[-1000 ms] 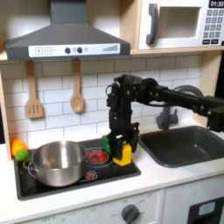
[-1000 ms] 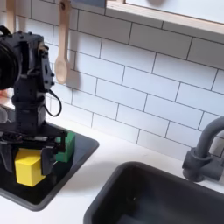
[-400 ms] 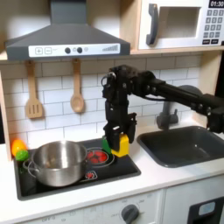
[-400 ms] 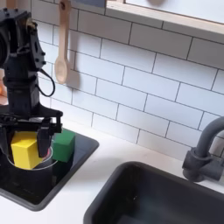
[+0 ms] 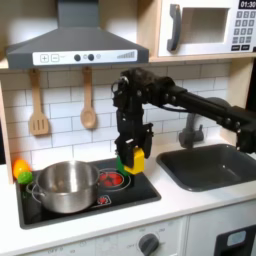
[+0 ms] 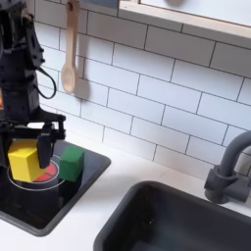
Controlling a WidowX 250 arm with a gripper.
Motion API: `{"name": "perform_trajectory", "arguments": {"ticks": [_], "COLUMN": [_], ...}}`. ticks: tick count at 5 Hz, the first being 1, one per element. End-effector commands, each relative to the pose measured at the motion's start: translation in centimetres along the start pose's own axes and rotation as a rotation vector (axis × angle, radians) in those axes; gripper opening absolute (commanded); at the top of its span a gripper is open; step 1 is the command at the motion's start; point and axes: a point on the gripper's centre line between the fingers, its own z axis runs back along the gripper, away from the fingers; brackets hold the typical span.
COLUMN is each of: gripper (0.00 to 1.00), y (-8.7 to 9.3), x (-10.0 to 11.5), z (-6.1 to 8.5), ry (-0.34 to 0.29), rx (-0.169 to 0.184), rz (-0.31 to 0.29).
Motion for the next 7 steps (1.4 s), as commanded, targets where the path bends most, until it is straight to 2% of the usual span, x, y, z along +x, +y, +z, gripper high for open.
{"name": "perform_trajectory", "arguments": {"ticks": [1, 2, 3, 4, 7], "gripper": [0.0, 0.0, 0.0, 0.0, 0.0], "y": [0.8, 1.7, 2.5, 3.7, 6.4], "x": [0.3, 0.7, 1.1, 1.4, 2.8], "z": [1.4, 1.8, 2.8, 3.2, 2.7], "ry": [-0.022, -0.029, -0.058, -0.077, -0.065], "rx": [-0.024, -0.027, -0.025, -0.011, 0.008], "rz": [0.022, 0.043, 0.056, 0.07, 0.111]}}
